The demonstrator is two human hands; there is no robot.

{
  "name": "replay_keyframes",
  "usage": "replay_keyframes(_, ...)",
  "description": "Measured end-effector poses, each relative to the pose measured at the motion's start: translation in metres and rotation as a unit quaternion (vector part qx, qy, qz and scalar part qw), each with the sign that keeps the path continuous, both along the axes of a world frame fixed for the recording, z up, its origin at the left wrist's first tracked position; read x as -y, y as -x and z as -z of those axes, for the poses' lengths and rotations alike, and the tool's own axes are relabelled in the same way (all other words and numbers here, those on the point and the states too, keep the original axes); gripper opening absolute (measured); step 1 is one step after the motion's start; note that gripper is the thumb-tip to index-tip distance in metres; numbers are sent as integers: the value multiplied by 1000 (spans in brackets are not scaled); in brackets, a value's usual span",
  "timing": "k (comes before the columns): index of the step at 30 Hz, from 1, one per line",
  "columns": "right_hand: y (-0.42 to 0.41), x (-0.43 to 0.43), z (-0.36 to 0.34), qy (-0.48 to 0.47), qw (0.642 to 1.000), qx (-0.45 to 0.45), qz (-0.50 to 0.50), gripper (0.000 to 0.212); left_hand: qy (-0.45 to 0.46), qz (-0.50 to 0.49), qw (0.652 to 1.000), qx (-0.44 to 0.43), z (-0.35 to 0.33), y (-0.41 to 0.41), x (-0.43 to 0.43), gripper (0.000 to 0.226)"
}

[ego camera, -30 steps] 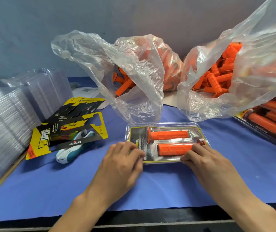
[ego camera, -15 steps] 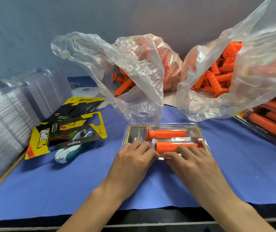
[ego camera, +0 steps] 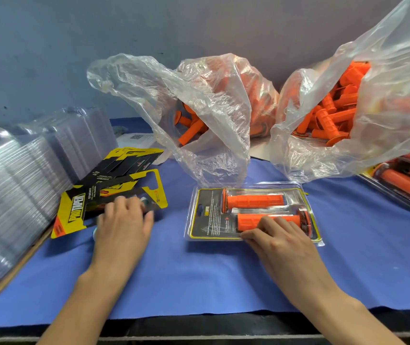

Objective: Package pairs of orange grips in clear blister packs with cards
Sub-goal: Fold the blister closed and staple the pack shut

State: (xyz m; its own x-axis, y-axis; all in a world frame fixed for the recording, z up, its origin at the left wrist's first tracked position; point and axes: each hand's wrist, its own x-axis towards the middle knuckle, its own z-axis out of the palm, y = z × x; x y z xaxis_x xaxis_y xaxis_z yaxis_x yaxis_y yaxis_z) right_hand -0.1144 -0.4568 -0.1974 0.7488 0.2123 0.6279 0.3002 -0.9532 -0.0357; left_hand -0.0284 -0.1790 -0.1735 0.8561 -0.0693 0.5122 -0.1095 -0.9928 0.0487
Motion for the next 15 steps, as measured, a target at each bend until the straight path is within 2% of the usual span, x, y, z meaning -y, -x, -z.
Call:
replay_keyframes(3,0,0,0,-4,1000,3,-3,15,-31,-63,996,-48,6,-7,-19,37)
replay_keyframes(7,2,0,-1,-5,1000,1,-6,16,-6,-87,990,-112,5,-15,-23,46)
replay_keyframes(11,3,0,-2,-8,1000,-2,-10,15,-40,-49,994,-91,-1,-11,-22,38)
replay_keyframes(13,2,0,-2,-12,1000,0,-13,15,5,-46,996,-71,-5,-10,-22,39)
replay_keyframes(15,1,0,-2,-17,1000,4,-15,14,86,-58,994,-34,-11,-7,-25,45)
